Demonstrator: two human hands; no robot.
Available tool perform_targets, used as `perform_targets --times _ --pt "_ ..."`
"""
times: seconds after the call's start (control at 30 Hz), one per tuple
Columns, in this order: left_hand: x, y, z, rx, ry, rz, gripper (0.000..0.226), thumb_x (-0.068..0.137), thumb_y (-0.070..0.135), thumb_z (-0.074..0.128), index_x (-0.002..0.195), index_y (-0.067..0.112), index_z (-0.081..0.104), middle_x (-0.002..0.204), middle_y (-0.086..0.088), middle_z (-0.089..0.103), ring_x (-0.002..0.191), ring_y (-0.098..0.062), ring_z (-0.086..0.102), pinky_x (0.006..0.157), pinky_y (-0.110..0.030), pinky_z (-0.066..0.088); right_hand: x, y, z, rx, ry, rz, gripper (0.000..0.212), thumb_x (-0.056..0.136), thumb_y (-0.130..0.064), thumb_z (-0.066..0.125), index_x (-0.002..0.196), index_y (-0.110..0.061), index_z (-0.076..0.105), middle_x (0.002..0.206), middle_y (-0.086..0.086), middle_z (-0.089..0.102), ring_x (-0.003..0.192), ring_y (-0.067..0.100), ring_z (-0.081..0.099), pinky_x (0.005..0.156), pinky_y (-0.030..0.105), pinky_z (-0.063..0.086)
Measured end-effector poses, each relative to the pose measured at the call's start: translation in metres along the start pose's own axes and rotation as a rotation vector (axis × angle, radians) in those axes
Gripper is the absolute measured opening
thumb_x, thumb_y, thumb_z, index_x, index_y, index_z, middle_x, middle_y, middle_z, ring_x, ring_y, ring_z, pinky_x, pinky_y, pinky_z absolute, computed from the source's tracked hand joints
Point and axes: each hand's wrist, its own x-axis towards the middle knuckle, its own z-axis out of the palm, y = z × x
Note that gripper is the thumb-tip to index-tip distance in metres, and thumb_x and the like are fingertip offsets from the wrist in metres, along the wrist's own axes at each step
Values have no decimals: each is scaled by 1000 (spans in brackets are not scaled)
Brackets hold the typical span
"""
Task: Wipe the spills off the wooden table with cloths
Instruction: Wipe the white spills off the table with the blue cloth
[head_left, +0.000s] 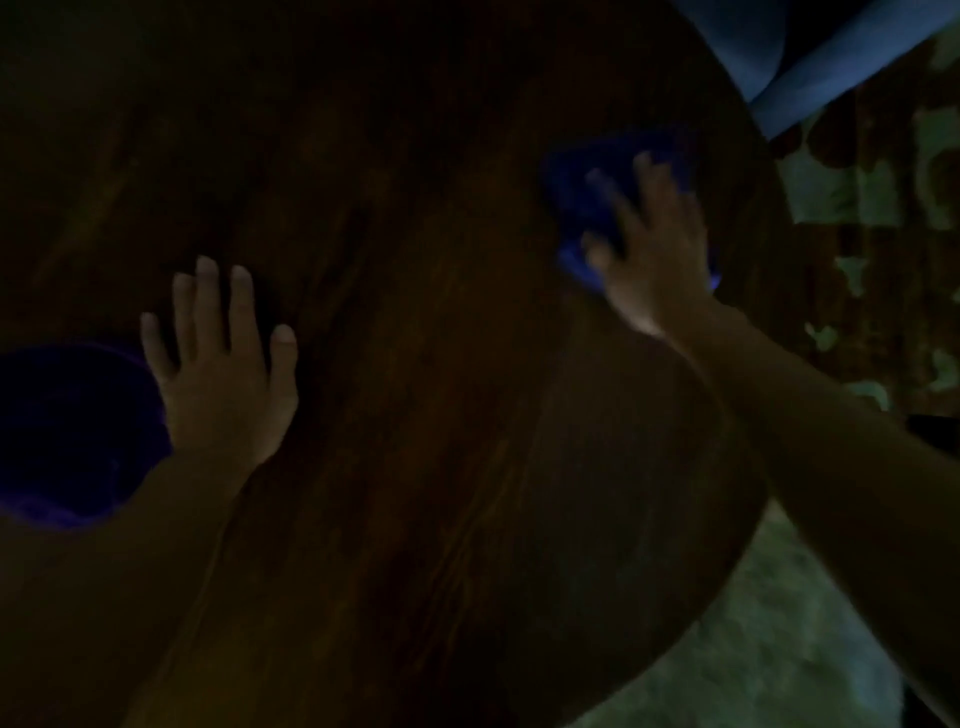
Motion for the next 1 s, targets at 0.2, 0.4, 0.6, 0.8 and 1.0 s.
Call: perform_targets --times 0.2,0.4,0.6,0.8,1.0 --pt "12 -13 -41 -50 -108 80 63 120 44 45 177 20 37 189 -8 27 175 -31 22 142 -61 19 81 -101 -8 121 -30 310 65 105 -59 16 163 -36 0 172 7 -13 159 29 -13 126 58 -8" --pt "34 -101 -72 -129 3 -4 61 122 49 35 173 17 46 184 -13 38 172 -35 29 139 -68 26 74 -251 19 64 -79 30 66 105 -59 17 162 -37 -6 172 9 -14 158 32 -14 124 58 -8" --pt "7 -203 -77 -185 -41 -204 84 108 62 17 178 19 34 190 -9 22 177 -30 13 143 -63 17 56 -401 41 51 -133 -232 67 105 -59 21 164 -35 1 172 12 -12 158 34 -13 125 60 -5" --pt "-31 -257 -38 -187 15 -141 91 99 64 -1 176 24 24 185 3 2 169 -17 -2 143 -55 16 28 -515 68 22 -195 -424 70 103 -61 29 164 -34 5 172 14 -11 158 35 -14 124 61 -8" --pt "-41 -262 -21 -170 45 -61 74 107 56 11 173 25 18 182 -4 3 170 -29 4 135 -56 16 -33 -500 58 103 -117 -709 72 102 -62 31 163 -27 17 172 12 4 160 29 0 126 60 -5"
